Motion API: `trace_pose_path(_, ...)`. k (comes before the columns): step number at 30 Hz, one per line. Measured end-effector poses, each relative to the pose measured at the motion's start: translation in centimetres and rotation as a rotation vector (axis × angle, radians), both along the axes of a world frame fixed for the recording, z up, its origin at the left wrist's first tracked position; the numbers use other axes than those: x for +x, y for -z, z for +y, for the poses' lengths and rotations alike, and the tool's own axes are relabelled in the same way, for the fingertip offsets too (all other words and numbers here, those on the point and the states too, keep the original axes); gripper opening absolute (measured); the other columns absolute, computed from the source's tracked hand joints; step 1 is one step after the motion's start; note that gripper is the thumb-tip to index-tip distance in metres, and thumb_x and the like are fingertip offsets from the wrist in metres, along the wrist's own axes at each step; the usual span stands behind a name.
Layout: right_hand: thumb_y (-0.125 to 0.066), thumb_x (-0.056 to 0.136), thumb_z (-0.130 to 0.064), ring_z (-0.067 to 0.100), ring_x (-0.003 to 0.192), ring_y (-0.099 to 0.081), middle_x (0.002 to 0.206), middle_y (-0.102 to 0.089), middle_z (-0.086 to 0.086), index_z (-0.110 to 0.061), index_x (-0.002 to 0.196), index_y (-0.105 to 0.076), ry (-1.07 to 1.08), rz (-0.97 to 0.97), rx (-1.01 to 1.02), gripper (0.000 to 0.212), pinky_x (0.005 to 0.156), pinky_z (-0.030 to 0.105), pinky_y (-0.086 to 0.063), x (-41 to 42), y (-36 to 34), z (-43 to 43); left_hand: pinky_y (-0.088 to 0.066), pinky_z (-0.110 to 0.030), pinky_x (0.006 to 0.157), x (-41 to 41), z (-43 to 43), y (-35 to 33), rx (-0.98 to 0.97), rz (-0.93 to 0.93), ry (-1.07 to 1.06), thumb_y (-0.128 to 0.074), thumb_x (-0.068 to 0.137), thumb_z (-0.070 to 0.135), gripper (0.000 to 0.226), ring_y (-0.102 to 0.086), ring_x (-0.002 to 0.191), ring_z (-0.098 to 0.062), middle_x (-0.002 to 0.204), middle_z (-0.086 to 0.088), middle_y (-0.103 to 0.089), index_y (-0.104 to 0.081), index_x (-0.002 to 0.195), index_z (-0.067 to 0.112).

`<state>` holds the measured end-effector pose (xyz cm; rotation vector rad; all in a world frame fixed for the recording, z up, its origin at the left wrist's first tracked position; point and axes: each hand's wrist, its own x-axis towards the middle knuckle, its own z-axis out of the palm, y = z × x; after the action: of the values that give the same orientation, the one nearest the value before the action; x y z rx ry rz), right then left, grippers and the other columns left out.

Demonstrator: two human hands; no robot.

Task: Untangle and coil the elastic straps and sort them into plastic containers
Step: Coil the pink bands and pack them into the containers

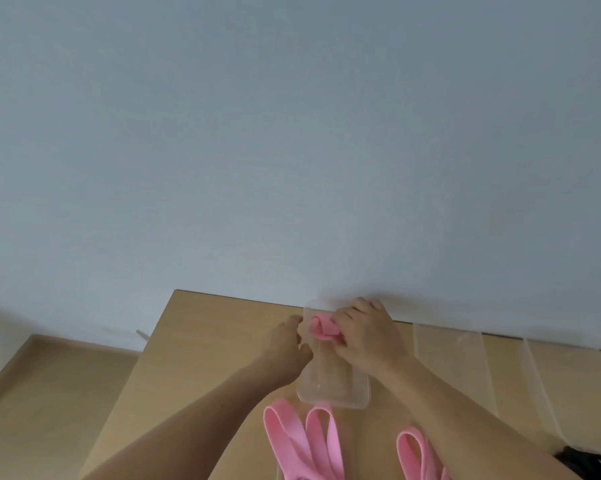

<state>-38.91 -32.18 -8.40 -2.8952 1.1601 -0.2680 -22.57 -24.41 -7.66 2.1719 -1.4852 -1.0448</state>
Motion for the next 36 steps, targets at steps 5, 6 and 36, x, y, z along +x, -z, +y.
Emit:
trace_pose_path(5, -0.072, 0.073, -0.036, 0.023, 0.080, -0.060, 0.078, -0.068, -0.004, -0.019, 0.078, -0.070, 0.042, 0.117, -0.034, 0.018, 0.072, 0.036, -0.049, 0.7, 0.8, -0.1, -0.037, -0.011, 0.053, 0.2, -0.3, 0.4, -0.042, 0.054, -0.012, -0.049, 0.092, 0.011, 0.055, -0.054, 0.068, -0.006, 0.074, 0.011, -0.055, -0.037, 0.146, 0.014)
trace_pose_path(6, -0.076, 0.070, -0.034, 0.024, 0.077, -0.060, 0.075, -0.066, -0.003, -0.019, 0.075, -0.070, 0.060, 0.131, -0.068, 0.016, 0.069, 0.036, -0.048, 0.8, 0.7, 0.0, -0.037, -0.010, 0.051, 0.3, -0.2, 0.4, -0.037, 0.065, -0.012, -0.049, 0.091, 0.011, 0.057, -0.054, 0.064, -0.004, 0.073, 0.009, -0.056, -0.035, 0.147, 0.014)
trace_pose_path(36, -0.082, 0.068, -0.021, 0.025, 0.082, -0.058, 0.086, -0.063, -0.003, -0.025, 0.083, -0.072, 0.280, 0.064, 0.023, 0.019, 0.068, 0.036, -0.044, 1.8, 1.6, 1.1, -0.035, -0.018, 0.084, 0.7, 1.2, 0.2, -0.123, 0.024, -0.027, -0.055, 0.092, 0.021, 0.057, -0.045, 0.097, -0.008, 0.130, -0.001, -0.052, -0.039, 0.146, 0.017)
